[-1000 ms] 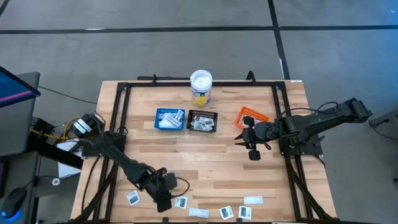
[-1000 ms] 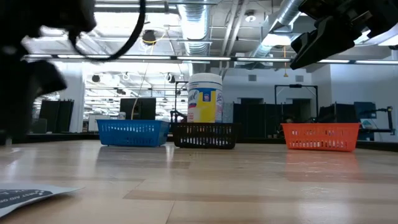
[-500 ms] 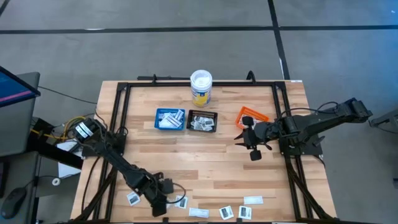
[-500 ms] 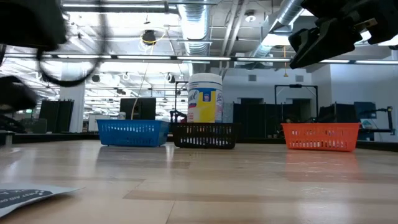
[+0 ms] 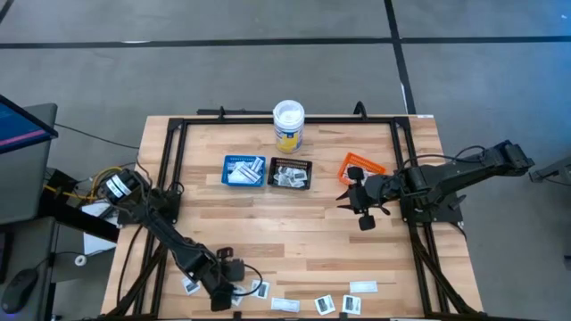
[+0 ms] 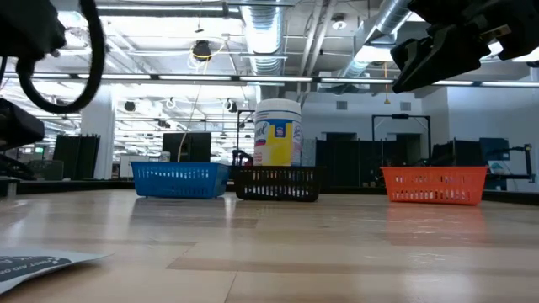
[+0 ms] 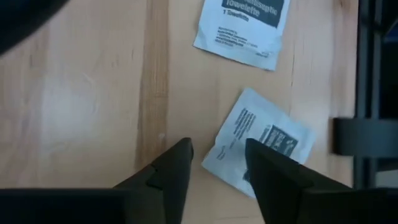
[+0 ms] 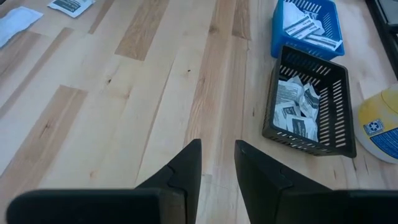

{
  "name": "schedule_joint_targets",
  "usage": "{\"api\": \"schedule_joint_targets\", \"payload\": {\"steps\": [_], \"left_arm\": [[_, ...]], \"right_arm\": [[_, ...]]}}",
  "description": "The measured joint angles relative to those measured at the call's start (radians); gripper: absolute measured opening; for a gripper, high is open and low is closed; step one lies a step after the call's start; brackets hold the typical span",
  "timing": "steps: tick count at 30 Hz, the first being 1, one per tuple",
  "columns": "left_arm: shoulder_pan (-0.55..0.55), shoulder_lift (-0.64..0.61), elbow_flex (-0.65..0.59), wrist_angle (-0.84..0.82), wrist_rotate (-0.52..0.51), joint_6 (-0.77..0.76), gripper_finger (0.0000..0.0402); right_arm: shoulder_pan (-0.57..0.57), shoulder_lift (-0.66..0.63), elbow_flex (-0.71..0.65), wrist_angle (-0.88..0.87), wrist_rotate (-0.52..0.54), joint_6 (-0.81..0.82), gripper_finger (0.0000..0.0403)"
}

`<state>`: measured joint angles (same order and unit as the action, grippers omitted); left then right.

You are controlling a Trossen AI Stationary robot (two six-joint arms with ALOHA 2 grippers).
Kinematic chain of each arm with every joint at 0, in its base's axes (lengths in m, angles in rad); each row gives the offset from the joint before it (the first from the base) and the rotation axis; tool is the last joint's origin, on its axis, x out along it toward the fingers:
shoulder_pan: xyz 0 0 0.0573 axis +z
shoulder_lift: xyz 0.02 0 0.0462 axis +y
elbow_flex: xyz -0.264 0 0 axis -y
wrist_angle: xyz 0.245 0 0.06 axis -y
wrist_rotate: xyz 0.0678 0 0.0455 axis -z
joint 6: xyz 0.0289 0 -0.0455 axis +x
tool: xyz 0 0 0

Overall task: Pick & Place First Aid Supplies
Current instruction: Put the black towelette pack into the black bin

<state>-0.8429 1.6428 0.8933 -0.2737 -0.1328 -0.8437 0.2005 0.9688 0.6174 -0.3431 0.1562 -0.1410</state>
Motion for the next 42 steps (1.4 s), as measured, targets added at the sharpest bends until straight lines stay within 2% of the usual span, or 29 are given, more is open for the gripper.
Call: {"api": "schedule_joint_targets", "payload": {"steps": [4,10,13,22,25,27,28,29,33,35,38,42], "left_arm": [[-0.022,0.001,-0.005,-0.005,-0.041,0.076,0.0105],[-0.026,0.002,-0.007,-0.010,-0.092,0.077,0.0017],[-0.023,0.003,-0.008,-0.009,-0.147,0.107,0.0008],[0.043,-0.052,-0.015,0.001,-0.610,0.407,0.0005],[0.113,-0.068,-0.014,0.044,-0.784,0.486,0.0005],[0.181,-0.071,-0.015,0.107,-0.834,0.501,0.0005],[0.216,-0.074,-0.013,0.142,-0.803,0.500,0.0005],[0.251,-0.075,-0.012,0.162,-0.725,0.500,0.0005],[0.367,-0.076,-0.013,0.163,-0.274,0.496,0.0012],[0.395,-0.087,-0.013,0.162,-0.128,0.444,0.0022],[0.392,-0.125,-0.013,0.111,-0.018,0.331,0.0044],[0.326,-0.154,-0.012,0.031,0.000,0.223,0.0084]], "right_arm": [[0.000,0.000,0.000,0.000,0.000,0.000,0.0090],[0.000,0.000,0.000,0.000,0.000,0.000,0.0090],[0.000,0.000,0.000,0.000,0.000,0.000,0.0090],[0.000,0.000,0.000,0.015,0.000,0.000,0.0090],[0.000,0.000,0.000,0.020,0.000,0.000,0.0090],[0.000,0.000,0.000,0.027,0.000,0.000,0.0090],[0.000,0.000,0.000,0.028,0.000,0.000,0.0090],[0.000,0.000,0.000,0.028,0.000,0.000,0.0090],[0.000,0.000,0.000,0.031,0.000,0.001,0.0090],[0.000,0.000,0.000,0.031,0.000,0.002,0.0090],[0.000,0.000,0.000,0.029,0.000,0.002,0.0090],[-0.001,0.000,0.000,0.026,0.000,0.002,0.0090]]}}
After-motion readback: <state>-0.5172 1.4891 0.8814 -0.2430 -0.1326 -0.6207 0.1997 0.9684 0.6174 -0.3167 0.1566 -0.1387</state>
